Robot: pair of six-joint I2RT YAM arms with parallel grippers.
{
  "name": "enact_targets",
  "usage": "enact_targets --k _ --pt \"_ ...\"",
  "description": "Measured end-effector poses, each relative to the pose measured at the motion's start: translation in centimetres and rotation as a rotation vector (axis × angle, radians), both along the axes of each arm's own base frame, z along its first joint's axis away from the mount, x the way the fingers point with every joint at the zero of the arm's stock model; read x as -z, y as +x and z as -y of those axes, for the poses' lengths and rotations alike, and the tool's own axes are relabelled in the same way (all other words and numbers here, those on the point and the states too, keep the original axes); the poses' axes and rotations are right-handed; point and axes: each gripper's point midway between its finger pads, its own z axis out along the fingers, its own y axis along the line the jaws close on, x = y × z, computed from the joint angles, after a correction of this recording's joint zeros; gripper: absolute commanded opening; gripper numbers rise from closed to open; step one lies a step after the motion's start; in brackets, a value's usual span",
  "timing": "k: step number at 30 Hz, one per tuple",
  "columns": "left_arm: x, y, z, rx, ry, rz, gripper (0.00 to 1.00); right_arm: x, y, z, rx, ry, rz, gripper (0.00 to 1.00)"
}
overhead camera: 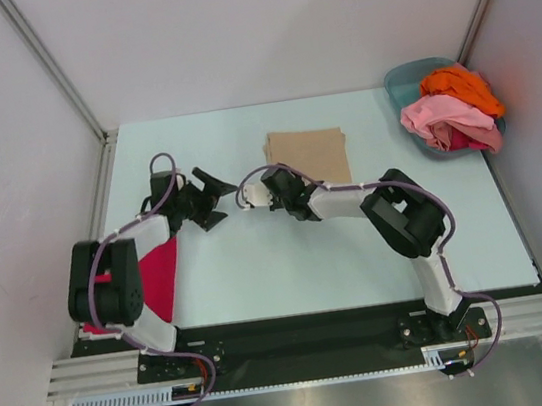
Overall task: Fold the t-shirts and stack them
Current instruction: Neatly place the folded tshirt to the corner
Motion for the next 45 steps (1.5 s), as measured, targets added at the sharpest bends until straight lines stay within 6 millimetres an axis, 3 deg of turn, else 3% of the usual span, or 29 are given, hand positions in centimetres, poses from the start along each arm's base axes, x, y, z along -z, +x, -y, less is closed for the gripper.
enact_targets --k 4,8,17,21,28,30,33,34,36,37,39,40,45 --pt "0.7 4.5 2.4 0.018 -0.053 0.002 1.0 -3.6 0.6 0.5 0.009 0.101 0.021 0.0" --pt "1.7 7.7 4.9 0.031 -0.121 -0.013 1.0 -5.7 1.2 1.1 0.015 0.172 0.031 0.0" --pt "2.6 12.0 11.0 0.064 -0.216 -0.027 1.0 -4.2 0.7 2.0 0.012 0.235 -0.041 0.0" --pt "3.0 13.1 13.1 0.076 -0.242 -0.036 1.0 -4.8 0.8 2.3 0.01 0.265 -0.042 0.0" --pt "2.9 14.9 14.8 0.06 -0.273 -0.043 0.99 -6.4 0.7 2.6 0.012 0.324 -0.025 0.0" --pt "2.8 15.9 15.1 0.055 -0.277 -0.029 0.92 -6.5 0.3 2.7 0.013 0.339 -0.032 0.0" --pt "3.0 17.2 15.3 0.039 -0.282 -0.012 0.54 -6.4 -0.5 2.9 0.024 0.368 -0.048 0.07" --pt "3.1 17.3 15.4 0.036 -0.285 -0.008 0.35 -6.4 -0.7 3.0 0.03 0.376 -0.053 0.2" --pt "3.1 17.5 15.4 0.038 -0.29 0.01 0.19 -6.3 -1.4 3.3 0.057 0.408 -0.066 0.27" --pt "3.1 17.6 15.4 0.04 -0.29 0.017 0.03 -6.4 -1.7 3.5 0.07 0.422 -0.071 0.37" --pt "3.0 17.6 15.4 0.05 -0.278 0.047 0.0 -6.5 -2.2 3.6 0.104 0.458 -0.078 0.48" --pt "3.2 17.4 15.3 0.053 -0.265 0.056 0.0 -6.7 -2.6 3.8 0.125 0.476 -0.08 0.6" --pt "3.9 13.6 12.6 0.042 -0.095 0.068 0.0 -8.1 -5.4 5.5 0.254 0.589 -0.072 0.69"
